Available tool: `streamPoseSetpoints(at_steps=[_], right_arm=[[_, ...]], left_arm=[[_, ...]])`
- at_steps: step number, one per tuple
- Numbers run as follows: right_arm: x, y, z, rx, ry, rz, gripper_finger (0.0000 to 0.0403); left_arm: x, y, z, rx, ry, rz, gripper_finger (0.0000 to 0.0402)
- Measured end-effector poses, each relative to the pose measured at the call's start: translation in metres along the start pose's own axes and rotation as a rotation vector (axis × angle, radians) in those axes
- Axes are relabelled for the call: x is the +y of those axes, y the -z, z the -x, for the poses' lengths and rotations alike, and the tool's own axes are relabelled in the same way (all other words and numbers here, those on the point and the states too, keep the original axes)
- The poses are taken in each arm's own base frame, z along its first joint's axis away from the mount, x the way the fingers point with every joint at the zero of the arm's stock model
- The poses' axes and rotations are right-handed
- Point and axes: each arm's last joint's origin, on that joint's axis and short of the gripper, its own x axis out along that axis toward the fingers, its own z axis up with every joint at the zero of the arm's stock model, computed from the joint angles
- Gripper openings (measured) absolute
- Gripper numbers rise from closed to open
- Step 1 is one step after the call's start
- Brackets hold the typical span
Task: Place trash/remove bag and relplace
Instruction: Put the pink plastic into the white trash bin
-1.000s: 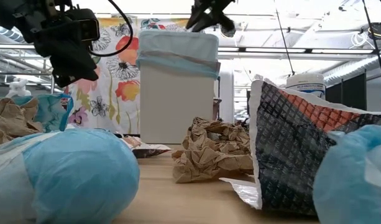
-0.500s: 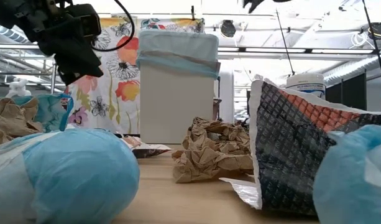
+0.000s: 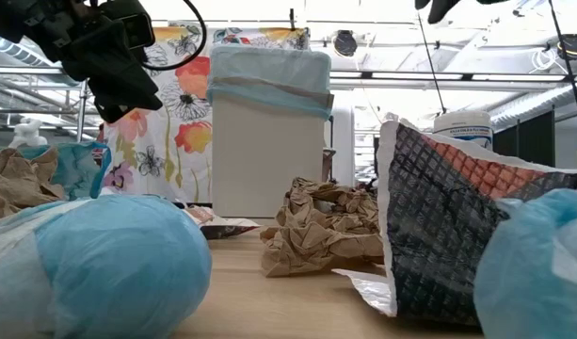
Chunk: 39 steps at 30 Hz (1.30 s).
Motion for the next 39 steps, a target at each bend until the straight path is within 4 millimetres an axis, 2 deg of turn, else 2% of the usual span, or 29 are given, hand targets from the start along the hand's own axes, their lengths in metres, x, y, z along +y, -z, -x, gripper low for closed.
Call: streamPoseSetpoints(at_steps=[5,9,13,19,26,30,39], right_arm=[[0.001,0.035,-0.034,0.029,-0.124,-0.009,0.0089],[-0.003,0.050,-0.052,0.122,-0.177,-0.069,0.0089],[-0.001,0.060,-0.068,0.140,-0.135,-0.061,0.0089],[0.017,0.073,-0.095,0.222,-0.056,0.004,0.0089],[0.034,0.083,-0.105,0.249,0.169,0.059,0.0089],[0.042,0.090,-0.113,0.254,0.222,0.075,0.0089],[0.038,0.109,-0.133,0.297,0.315,0.037,0.0089]], left_arm=[[0.000,0.000,0.000,0.002,0.000,-0.003,0.0109],[0.000,0.000,0.000,0.005,0.000,-0.004,0.0109],[0.000,0.000,0.000,0.007,0.003,-0.005,0.0109],[-0.001,0.002,0.000,0.031,0.032,-0.005,0.0109],[0.000,0.002,0.000,0.043,0.033,-0.005,0.0109],[0.001,0.004,0.000,0.059,0.024,-0.006,0.0109],[0.001,0.004,0.000,0.058,0.026,-0.006,0.0109]])
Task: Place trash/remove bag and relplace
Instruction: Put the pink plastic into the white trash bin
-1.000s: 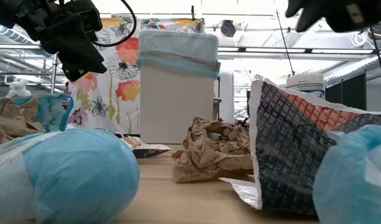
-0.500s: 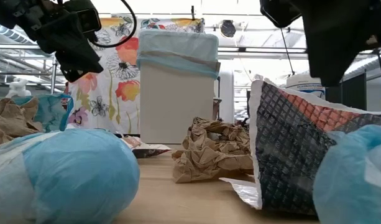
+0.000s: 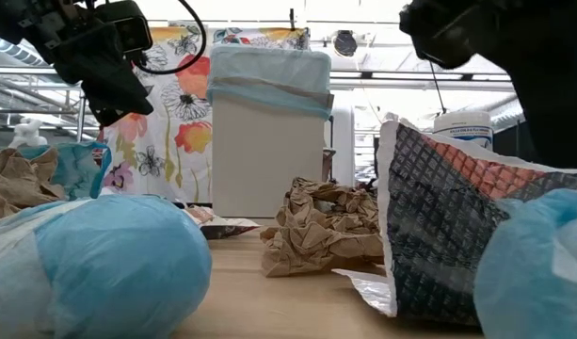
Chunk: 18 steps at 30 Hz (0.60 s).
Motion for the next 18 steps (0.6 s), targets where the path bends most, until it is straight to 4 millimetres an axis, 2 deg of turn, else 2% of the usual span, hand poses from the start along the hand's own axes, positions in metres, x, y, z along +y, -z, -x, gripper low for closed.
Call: streamPoseSetpoints(at_steps=[9,12,15,18], right_arm=[[0.007,0.004,-0.032,-0.012,0.060,-0.004,0.0088],[0.010,0.003,-0.041,-0.012,0.064,-0.001,0.0068],[0.011,0.003,-0.038,-0.028,0.046,-0.024,0.0019],[0.004,0.001,-0.027,-0.059,0.063,-0.072,0.0011]], left_arm=[[0.000,0.000,0.000,-0.001,0.003,0.000,0.0109],[0.000,0.000,0.000,-0.001,0.003,0.000,0.0109],[0.000,0.000,0.000,-0.001,0.003,0.000,0.0109],[0.000,0.000,0.000,-0.001,0.002,0.000,0.0109]])
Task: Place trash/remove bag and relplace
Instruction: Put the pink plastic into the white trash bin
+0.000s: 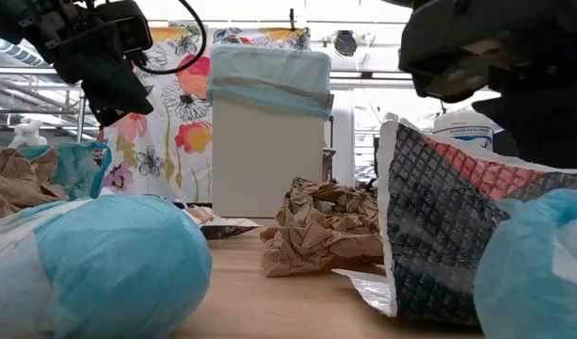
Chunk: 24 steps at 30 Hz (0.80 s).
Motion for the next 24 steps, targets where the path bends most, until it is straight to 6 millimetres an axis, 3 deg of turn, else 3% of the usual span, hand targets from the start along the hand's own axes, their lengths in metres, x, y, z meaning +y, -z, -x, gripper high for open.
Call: streamPoseSetpoints(at_steps=[2,9,13,18,24], right_arm=[[-0.012,-0.005,0.014,-0.037,0.044,-0.018,0.0011],[-0.060,-0.034,0.097,-0.148,0.019,-0.051,0.0002],[-0.095,-0.067,0.135,-0.251,0.018,-0.029,0.0001],[-0.129,-0.119,0.169,-0.400,-0.039,0.022,0.0001],[-0.149,-0.186,0.194,-0.591,-0.154,0.156,0.0000]], left_arm=[[0.000,0.000,0.000,-0.009,-0.014,0.000,0.0109],[0.000,-0.002,0.000,-0.040,-0.035,0.001,0.0109],[0.002,-0.003,0.000,-0.069,-0.083,0.002,0.0109],[0.005,-0.006,0.000,-0.100,-0.110,0.020,0.0109],[0.014,-0.013,0.002,-0.158,-0.190,0.079,0.0109]])
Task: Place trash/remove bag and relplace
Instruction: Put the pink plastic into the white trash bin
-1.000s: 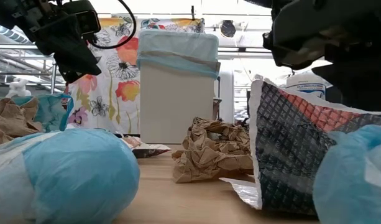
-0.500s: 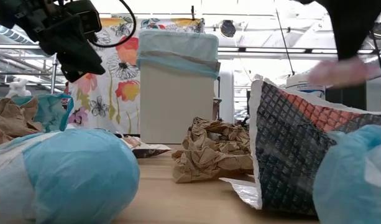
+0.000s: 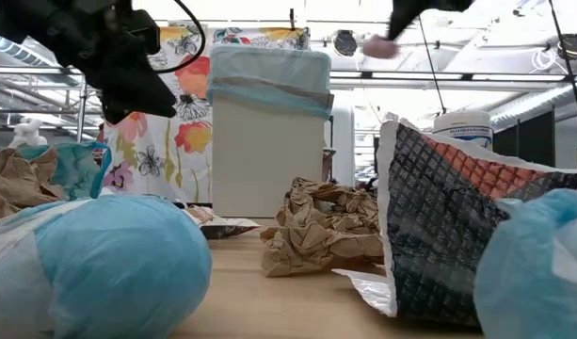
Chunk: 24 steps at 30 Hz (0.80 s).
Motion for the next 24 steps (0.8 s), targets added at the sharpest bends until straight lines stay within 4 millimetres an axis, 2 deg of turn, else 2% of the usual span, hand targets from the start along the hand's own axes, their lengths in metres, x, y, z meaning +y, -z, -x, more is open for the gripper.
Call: streamPoseSetpoints(at_steps=[6,11,18,24], right_arm=[[-0.015,-0.061,-0.016,-0.248,-0.127,0.106,0.0000],[-0.028,-0.099,-0.039,-0.364,-0.212,0.156,0.0000],[-0.041,-0.121,-0.075,-0.390,-0.224,0.184,0.0000],[-0.034,-0.128,-0.076,-0.484,-0.236,0.299,0.0016]], left_arm=[[0.005,-0.014,0.001,-0.063,-0.059,0.034,0.0109],[0.007,-0.021,0.003,-0.098,-0.090,0.050,0.0109],[0.011,-0.023,0.002,-0.111,-0.114,0.086,0.0108],[0.011,-0.023,0.002,-0.112,-0.114,0.087,0.0108]])
